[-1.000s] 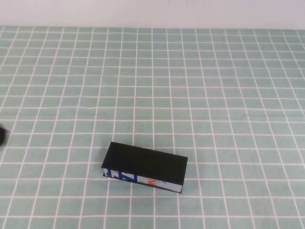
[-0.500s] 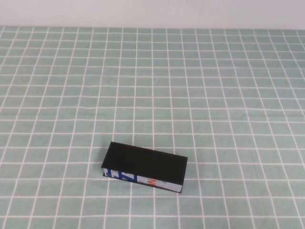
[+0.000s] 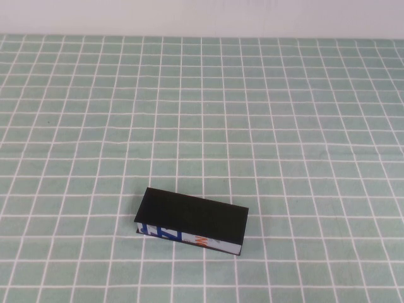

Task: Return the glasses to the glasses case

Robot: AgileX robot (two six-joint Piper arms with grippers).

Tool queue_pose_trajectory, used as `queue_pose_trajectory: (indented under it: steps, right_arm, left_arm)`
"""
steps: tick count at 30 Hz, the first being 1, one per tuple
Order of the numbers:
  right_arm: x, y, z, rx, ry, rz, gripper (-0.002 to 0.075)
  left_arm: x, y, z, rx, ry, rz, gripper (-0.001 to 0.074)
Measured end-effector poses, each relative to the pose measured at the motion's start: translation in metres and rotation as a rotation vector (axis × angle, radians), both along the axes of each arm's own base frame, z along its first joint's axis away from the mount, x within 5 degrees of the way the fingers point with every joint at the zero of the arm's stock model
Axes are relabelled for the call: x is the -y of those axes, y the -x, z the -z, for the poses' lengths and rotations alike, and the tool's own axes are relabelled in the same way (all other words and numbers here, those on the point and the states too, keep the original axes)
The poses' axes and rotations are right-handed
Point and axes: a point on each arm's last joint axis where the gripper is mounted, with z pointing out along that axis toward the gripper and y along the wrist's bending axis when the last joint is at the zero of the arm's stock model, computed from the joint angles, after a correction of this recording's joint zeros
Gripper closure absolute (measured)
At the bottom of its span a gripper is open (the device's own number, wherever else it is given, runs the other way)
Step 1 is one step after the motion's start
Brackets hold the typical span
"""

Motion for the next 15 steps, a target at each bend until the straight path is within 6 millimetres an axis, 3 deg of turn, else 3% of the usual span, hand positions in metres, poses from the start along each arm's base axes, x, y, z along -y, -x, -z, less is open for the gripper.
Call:
queue_pose_trajectory:
  steps: [9, 15]
  right_arm:
    - [0.000, 0.000, 0.000, -0.002, -0.002, -0.001, 0.0737]
    - [0.000, 0.000, 0.000, -0.003, -0.004, -0.001, 0.0737]
  left_arm:
    - [0.001, -0.001, 0.002, -0.007, 0.000, 0.001, 0.0737]
    - [-0.002, -0.019, 0.033, 0.073, -0.042, -0.101, 0.0737]
